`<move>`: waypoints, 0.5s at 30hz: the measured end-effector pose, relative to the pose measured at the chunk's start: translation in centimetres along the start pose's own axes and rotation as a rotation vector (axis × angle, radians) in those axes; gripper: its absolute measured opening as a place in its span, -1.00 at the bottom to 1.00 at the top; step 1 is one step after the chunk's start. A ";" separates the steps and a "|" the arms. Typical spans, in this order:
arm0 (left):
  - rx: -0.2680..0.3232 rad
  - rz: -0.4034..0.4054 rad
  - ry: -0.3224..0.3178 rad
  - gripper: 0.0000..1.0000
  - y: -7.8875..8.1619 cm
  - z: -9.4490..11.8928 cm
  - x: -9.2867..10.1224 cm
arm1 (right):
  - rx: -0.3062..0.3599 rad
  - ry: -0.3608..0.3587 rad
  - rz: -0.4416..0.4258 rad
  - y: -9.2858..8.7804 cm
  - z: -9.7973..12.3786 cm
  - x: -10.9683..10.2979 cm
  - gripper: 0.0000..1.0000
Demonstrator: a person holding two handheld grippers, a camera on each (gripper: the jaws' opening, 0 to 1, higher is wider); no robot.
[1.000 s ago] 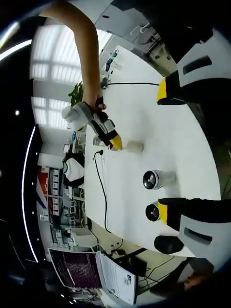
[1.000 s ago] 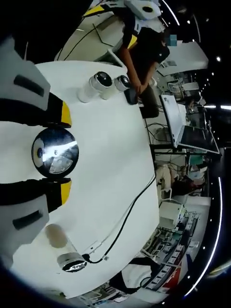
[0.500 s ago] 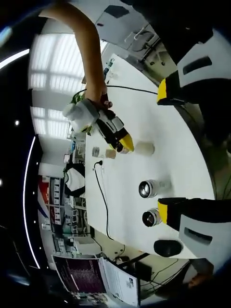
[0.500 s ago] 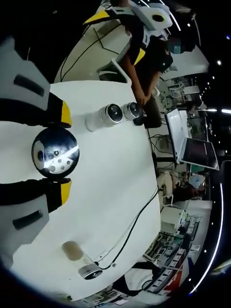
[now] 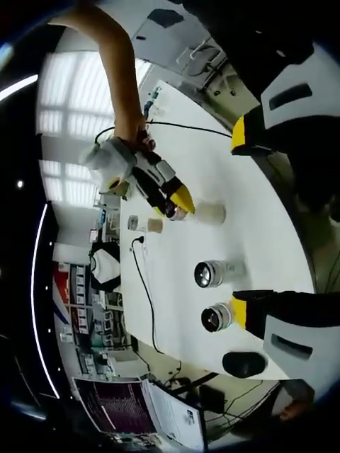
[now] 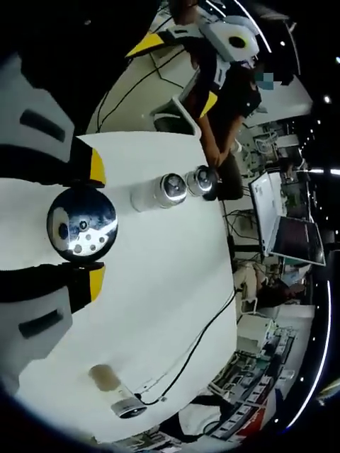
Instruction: Rotate the seasoning bottle until the label or dispensing opening points toward the visible target arrow and the bottle remains upright within the marked orientation range
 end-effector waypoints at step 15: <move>-0.002 -0.081 -0.092 0.54 0.3 -4.3 1.5 | -0.142 0.171 0.394 -0.4 -0.6 -1.6 -0.20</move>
Point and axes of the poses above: the point that each gripper's makers call its tool centre point, and the gripper's own axes: z roughly backward along the fingers, x roughly to its right, y roughly out of its top, the point moved 3 cm from there along z, roughly backward along the fingers, and after that the axes turned 12 degrees about -z, right-handed, at the moved point
